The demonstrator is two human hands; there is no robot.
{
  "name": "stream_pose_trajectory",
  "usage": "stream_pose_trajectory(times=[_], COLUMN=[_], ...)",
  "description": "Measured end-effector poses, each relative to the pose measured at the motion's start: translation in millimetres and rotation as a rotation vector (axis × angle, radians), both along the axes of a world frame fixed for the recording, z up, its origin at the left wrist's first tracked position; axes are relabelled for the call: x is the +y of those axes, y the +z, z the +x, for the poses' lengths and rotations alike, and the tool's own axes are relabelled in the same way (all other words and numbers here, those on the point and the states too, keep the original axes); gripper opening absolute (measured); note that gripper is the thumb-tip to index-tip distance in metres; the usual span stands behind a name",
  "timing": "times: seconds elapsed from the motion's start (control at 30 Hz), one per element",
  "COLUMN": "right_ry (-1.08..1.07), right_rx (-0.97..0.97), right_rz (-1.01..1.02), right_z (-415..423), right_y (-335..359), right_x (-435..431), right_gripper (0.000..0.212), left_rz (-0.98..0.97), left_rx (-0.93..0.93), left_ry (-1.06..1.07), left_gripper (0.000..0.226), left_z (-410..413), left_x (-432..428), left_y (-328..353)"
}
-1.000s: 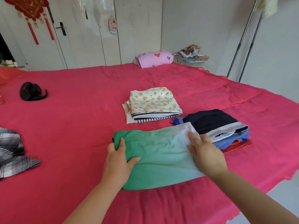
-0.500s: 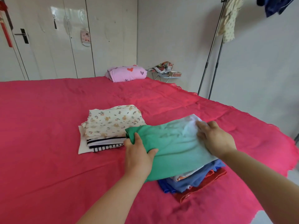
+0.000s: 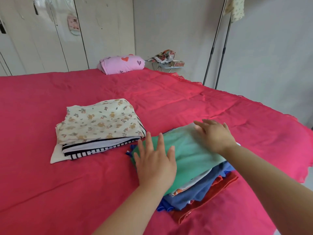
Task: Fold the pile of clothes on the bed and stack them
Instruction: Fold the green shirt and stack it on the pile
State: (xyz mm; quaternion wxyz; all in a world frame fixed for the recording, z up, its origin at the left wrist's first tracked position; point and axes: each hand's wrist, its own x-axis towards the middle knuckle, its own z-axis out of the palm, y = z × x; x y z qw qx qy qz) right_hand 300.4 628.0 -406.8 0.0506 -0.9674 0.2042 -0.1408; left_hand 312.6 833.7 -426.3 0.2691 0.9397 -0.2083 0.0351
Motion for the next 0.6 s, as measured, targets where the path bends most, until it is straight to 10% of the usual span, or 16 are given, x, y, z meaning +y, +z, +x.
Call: stream_pose_trajectory(times=[0.6], right_ry=[-0.118], right_rx=[0.310], right_rz=[0.107], right_z=[-5], right_y=[-44], right_x=[12], right_gripper=[0.050], left_rz=[0.265], left_rx=[0.242], left_ry=[-0.242], left_gripper=[0.066], left_z=[12], left_x=[-17], left_y=[-38])
